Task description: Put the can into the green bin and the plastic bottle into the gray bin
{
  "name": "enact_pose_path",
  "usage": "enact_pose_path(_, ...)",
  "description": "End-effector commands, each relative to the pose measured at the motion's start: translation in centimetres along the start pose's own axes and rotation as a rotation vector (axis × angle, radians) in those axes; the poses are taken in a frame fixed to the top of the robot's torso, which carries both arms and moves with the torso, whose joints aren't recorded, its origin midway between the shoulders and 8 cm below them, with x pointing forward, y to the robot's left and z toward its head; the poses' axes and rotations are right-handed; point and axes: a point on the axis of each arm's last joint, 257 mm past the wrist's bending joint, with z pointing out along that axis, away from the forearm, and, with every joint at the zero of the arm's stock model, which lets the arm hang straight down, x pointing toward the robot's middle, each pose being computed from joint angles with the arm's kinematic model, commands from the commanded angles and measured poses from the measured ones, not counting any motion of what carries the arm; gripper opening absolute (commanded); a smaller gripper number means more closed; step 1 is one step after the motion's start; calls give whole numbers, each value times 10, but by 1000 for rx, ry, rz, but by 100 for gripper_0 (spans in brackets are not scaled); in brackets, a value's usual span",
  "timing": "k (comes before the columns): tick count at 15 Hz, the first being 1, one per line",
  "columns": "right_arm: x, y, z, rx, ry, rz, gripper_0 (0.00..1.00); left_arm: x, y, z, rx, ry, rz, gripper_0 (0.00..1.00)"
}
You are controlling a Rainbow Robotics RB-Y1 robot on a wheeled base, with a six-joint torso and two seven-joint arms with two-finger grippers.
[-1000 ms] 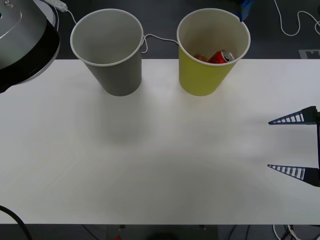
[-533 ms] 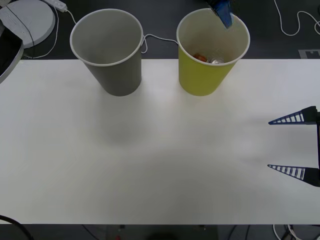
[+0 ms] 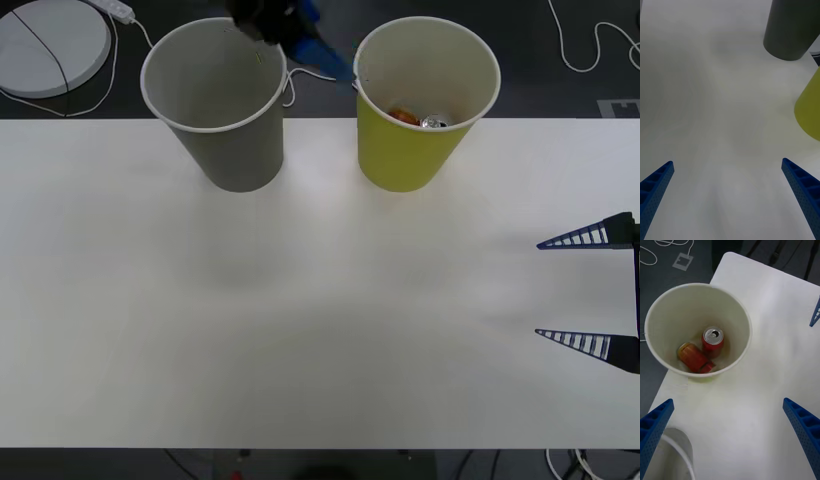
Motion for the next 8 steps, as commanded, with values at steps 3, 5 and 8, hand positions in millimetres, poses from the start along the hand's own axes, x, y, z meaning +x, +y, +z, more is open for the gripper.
enact_pose_path(3,0,0,0,0,0,0,100,73,-1,-44,-30,-41,-10,100)
enact_pose_path(5,0,0,0,0,0,0,100,98,-6,-53,-40,-54,13,100)
enact_pose_path(8,0,0,0,0,0,0,100,134,-8,-66,-29,-80,57,100)
